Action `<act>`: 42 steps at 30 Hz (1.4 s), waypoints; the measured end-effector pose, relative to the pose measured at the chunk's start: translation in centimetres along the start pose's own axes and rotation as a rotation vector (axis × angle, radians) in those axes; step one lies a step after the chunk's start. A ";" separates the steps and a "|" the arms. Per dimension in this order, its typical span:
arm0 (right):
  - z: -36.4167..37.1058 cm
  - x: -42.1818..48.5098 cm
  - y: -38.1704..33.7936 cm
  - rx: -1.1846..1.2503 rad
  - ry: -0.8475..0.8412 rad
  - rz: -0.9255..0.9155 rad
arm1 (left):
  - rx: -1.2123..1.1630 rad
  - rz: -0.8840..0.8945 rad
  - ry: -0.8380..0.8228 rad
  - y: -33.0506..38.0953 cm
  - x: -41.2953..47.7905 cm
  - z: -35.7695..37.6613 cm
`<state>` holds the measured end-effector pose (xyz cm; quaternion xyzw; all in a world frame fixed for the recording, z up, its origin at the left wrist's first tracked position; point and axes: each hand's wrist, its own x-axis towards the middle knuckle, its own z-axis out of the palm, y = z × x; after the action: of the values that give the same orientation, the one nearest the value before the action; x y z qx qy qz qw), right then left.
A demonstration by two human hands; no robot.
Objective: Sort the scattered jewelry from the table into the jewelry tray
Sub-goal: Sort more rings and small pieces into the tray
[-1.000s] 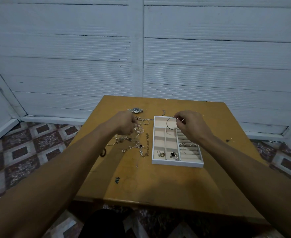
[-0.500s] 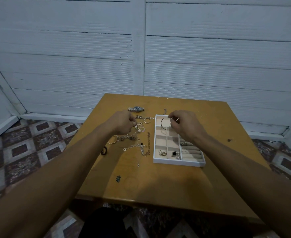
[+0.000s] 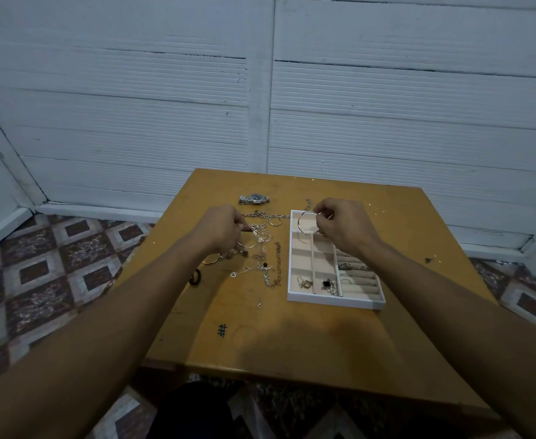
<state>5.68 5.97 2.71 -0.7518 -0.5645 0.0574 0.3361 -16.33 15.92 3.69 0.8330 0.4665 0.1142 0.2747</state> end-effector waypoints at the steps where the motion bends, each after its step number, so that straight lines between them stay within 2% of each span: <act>1: 0.1 0.0 0.1 0.000 -0.002 0.002 | 0.008 0.000 0.017 0.0 -0.1 0.0; 7: 0.4 0.1 0.6 -0.006 -0.011 0.026 | 0.004 -0.008 0.037 0.0 -0.1 -0.5; 11: -0.8 1.1 1.8 0.047 0.019 0.125 | -0.018 -0.013 0.034 -0.2 0.1 -0.1; 21: -3.3 3.0 6.7 -0.007 -0.031 0.298 | -0.234 -0.087 -0.006 -0.1 1.5 3.1; 27: -3.0 3.6 7.9 -0.171 -0.074 0.220 | -0.270 -0.102 -0.022 0.0 2.4 3.4; 38: -2.4 3.6 9.0 -0.478 -0.180 -0.052 | -0.244 -0.084 -0.037 0.0 2.4 3.6; 42: -2.3 3.7 9.2 -0.484 -0.171 -0.040 | -0.229 -0.088 -0.042 -0.1 2.4 3.5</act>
<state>15.52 6.94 0.32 -0.7915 -0.6028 -0.0228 0.0984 -13.58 16.72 0.63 0.7772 0.4805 0.1371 0.3825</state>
